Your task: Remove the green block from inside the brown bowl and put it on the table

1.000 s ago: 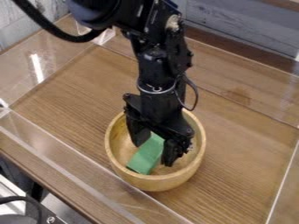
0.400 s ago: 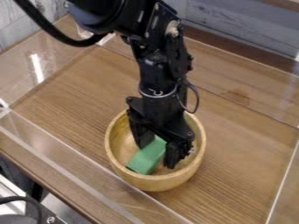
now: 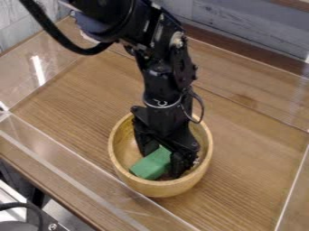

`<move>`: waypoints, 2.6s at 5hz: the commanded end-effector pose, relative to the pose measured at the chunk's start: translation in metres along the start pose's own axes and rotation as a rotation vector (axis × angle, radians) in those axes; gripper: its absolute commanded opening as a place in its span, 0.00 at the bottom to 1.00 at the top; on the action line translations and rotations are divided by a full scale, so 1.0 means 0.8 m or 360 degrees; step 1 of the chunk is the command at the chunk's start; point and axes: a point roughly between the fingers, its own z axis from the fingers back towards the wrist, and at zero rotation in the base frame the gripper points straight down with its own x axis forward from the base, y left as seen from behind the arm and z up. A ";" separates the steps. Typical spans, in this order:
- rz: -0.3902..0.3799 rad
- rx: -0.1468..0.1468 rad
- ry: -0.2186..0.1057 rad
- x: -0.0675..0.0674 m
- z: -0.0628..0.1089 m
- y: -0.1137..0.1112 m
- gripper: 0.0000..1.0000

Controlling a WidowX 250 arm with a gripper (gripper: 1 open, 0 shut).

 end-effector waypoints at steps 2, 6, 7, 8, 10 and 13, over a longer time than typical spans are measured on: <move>0.0036 -0.0015 -0.0025 0.003 0.008 -0.001 0.00; 0.0094 -0.0053 0.0049 -0.007 0.038 -0.003 0.00; 0.0104 -0.0060 0.0045 -0.008 0.047 0.000 0.00; 0.0114 -0.0067 0.0037 -0.010 0.055 0.002 0.00; 0.0133 -0.0080 0.0017 -0.013 0.069 0.006 0.00; 0.0165 -0.0104 -0.0046 -0.020 0.092 0.015 0.00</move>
